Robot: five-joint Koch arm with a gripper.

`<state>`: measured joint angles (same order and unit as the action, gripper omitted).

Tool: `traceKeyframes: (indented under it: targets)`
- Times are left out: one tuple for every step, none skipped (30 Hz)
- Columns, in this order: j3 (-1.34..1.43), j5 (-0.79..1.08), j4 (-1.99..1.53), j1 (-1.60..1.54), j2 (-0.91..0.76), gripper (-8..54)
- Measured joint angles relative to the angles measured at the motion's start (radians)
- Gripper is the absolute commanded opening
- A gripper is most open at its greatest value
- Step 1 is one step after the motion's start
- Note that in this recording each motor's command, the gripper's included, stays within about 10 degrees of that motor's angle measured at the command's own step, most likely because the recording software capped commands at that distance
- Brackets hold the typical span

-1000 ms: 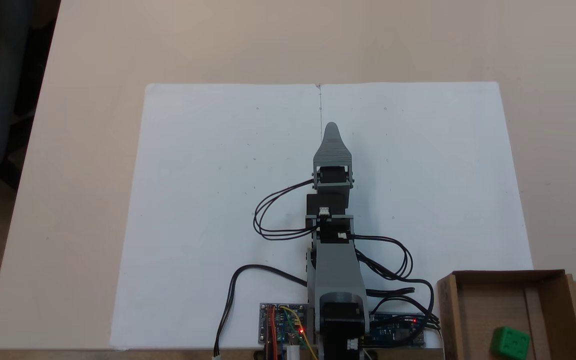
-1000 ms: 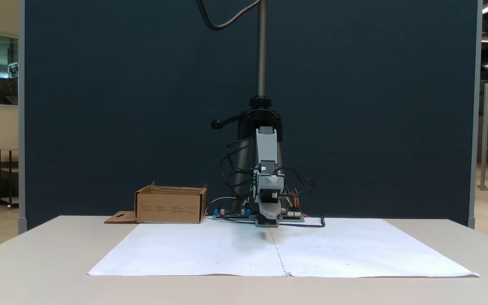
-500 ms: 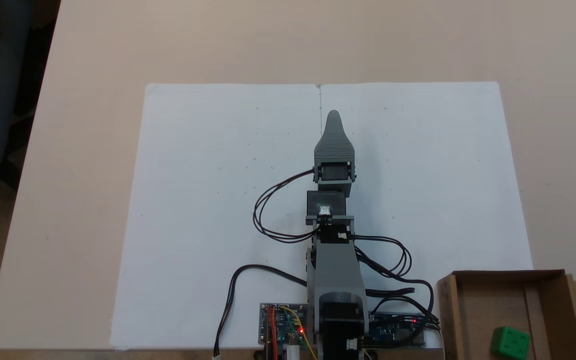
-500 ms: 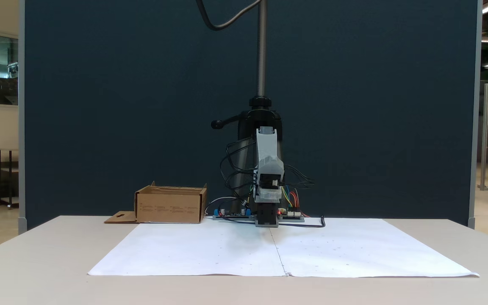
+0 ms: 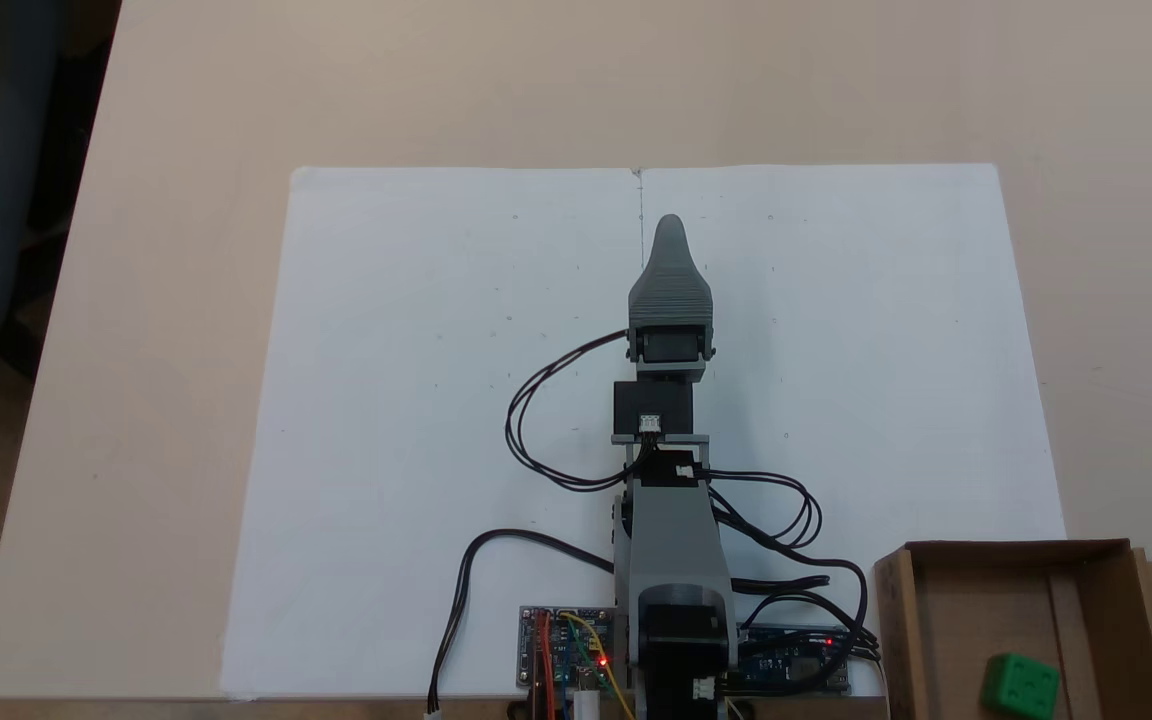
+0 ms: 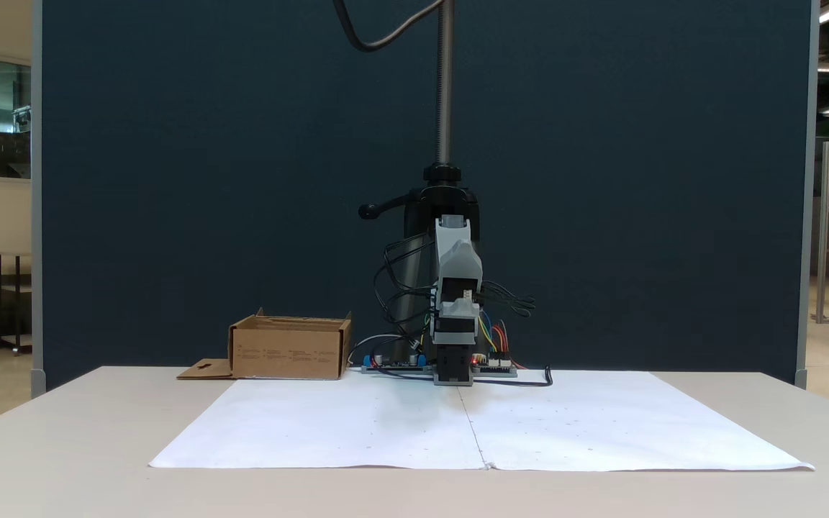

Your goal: Grasp a green dice and put it in the bin.

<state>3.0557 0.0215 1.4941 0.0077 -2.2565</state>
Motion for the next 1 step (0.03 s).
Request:
traceKeyframes:
  targets:
    - [0.002, 0.0, 0.021, -0.008, 0.0, 44.6]
